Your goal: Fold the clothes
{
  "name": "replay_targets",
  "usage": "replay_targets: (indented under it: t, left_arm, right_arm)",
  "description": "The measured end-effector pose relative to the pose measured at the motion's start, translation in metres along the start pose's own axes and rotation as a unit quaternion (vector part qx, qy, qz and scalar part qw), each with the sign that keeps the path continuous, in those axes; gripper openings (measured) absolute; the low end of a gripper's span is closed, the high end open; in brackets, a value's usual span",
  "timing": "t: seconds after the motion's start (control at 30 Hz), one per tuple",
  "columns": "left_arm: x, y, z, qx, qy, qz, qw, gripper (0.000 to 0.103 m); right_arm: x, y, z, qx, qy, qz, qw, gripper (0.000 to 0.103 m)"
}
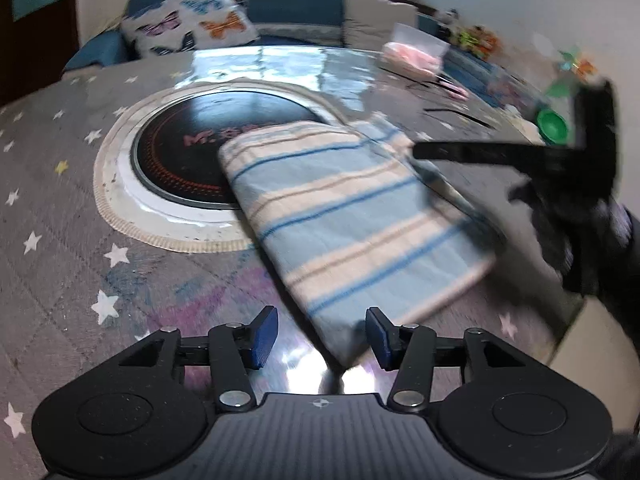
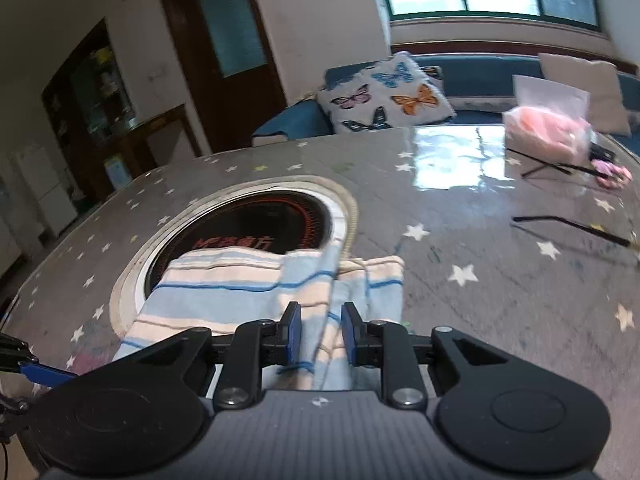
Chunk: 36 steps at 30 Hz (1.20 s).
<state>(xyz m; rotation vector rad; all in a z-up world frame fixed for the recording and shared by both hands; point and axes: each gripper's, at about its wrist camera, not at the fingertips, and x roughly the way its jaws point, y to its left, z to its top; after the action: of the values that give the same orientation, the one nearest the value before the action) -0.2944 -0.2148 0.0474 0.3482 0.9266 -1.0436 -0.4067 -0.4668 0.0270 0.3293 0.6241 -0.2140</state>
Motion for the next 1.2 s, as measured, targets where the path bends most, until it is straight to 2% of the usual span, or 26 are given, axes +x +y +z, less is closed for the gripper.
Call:
replay_targets:
  t: [0.1, 0.27, 0.33, 0.4, 0.5, 0.67, 0.87, 0.97, 1.07, 1.2]
  left_arm:
    - [-0.001, -0.010, -0.009, 0.029, 0.000, 0.008, 0.9995, 0.052]
    - [0.006, -0.017, -0.016, 0.039, 0.004, 0.026, 0.9989, 0.052]
    - [0.009, -0.018, -0.017, 0.041, 0.003, 0.036, 0.9985, 0.052]
    - [0.010, -0.019, -0.017, 0.045, -0.002, 0.047, 0.9979, 0.052]
    - [0.009, -0.020, -0.019, 0.051, -0.005, 0.054, 0.9972, 0.052]
    - [0.011, -0.019, -0.021, 0.055, -0.005, 0.064, 0.9964, 0.052]
    - [0.012, -0.019, -0.025, 0.064, -0.002, 0.072, 0.9954, 0.052]
    - [0.009, -0.019, -0.023, 0.062, -0.008, 0.073, 0.9954, 0.052]
    - [0.007, -0.021, -0.020, 0.065, -0.017, 0.073, 0.9950, 0.051]
    - [0.009, -0.026, -0.019, 0.074, -0.021, 0.074, 0.9943, 0.047]
  right_arm:
    - [0.009, 0.000, 0.002, -0.002, 0.012, -0.006, 1.000, 0.022]
    - [0.020, -0.002, 0.004, 0.012, 0.021, -0.004, 1.000, 0.023]
    - [0.022, -0.001, 0.004, 0.012, 0.021, -0.002, 1.000, 0.020]
    - [0.023, -0.001, 0.004, 0.015, 0.022, -0.001, 1.000, 0.009]
    - [0.015, 0.002, 0.009, 0.018, 0.011, 0.004, 1.000, 0.006]
    - [-0.004, 0.010, 0.025, 0.009, -0.026, 0.005, 1.000, 0.006]
    - [0.021, -0.003, 0.015, 0.031, -0.001, -0.018, 0.999, 0.007]
    - [0.024, -0.008, 0.011, 0.032, 0.003, -0.023, 0.999, 0.014]
    - [0.006, -0.003, 0.013, -0.001, -0.016, -0.030, 0.999, 0.015]
    - [-0.023, 0.012, 0.006, -0.048, -0.022, -0.003, 0.999, 0.015]
